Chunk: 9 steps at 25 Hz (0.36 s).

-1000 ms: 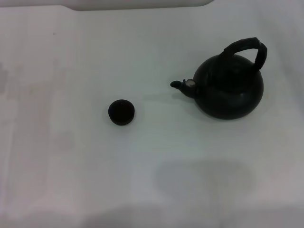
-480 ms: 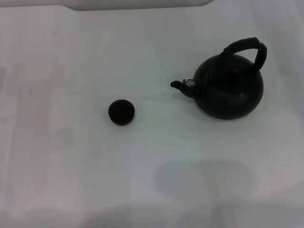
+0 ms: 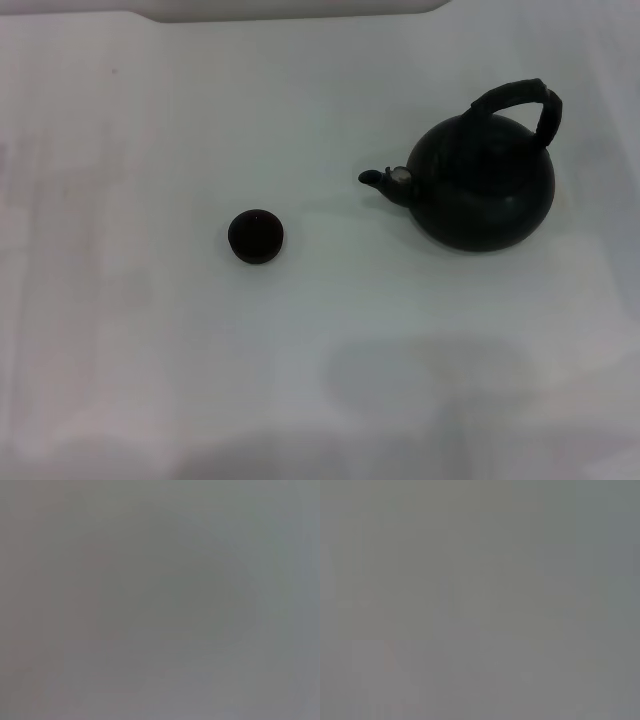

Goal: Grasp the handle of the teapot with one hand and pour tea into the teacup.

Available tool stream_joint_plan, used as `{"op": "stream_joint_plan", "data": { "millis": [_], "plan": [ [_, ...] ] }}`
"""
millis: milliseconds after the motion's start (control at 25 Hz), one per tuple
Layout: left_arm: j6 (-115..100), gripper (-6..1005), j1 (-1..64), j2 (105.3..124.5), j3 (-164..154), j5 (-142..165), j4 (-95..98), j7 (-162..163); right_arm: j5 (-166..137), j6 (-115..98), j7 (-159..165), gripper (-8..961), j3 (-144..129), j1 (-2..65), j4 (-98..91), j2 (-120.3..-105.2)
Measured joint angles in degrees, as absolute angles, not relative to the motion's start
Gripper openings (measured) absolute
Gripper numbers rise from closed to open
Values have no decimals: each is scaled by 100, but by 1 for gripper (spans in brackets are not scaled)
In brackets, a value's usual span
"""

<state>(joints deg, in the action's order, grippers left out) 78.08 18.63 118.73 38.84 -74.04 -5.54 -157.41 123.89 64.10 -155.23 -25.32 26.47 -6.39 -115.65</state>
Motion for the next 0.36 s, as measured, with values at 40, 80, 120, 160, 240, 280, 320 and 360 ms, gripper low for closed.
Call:
{"op": "stream_joint_plan", "data": {
  "millis": [40, 80, 120, 160, 240, 280, 320, 360],
  "plan": [
    [7805, 861, 1864, 11873, 3885, -7405, -553, -15741, 12401, 6423, -15516, 809, -2525, 2637, -635, -11562],
    [7798, 861, 1863, 11875, 3884, -7406, -554, -15741, 12405, 6440, -15514, 809, -2523, 2627, -632, -11558],
    [7776, 861, 1863, 11878, 3885, -7407, -554, -15741, 12405, 6447, -15514, 809, -2522, 2614, -630, -11556],
    [7757, 861, 1864, 11881, 3884, -7408, -553, -15741, 12406, 6448, -15514, 809, -2522, 2608, -627, -11554],
    [7701, 861, 1866, 11884, 3884, -7410, -554, -15742, 12407, 6447, -15516, 809, -2522, 2599, -618, -11553],
    [7684, 861, 1869, 11884, 3884, -7410, -553, -15741, 12408, 6444, -15519, 809, -2522, 2598, -611, -11552],
    [7671, 861, 1873, 11884, 3884, -7410, -553, -15741, 12408, 6443, -15521, 809, -2522, 2598, -604, -11552],
    [7662, 861, 1877, 11884, 3885, -7410, -554, -15741, 12408, 6441, -15524, 809, -2522, 2598, -599, -11552]
  ]
}}
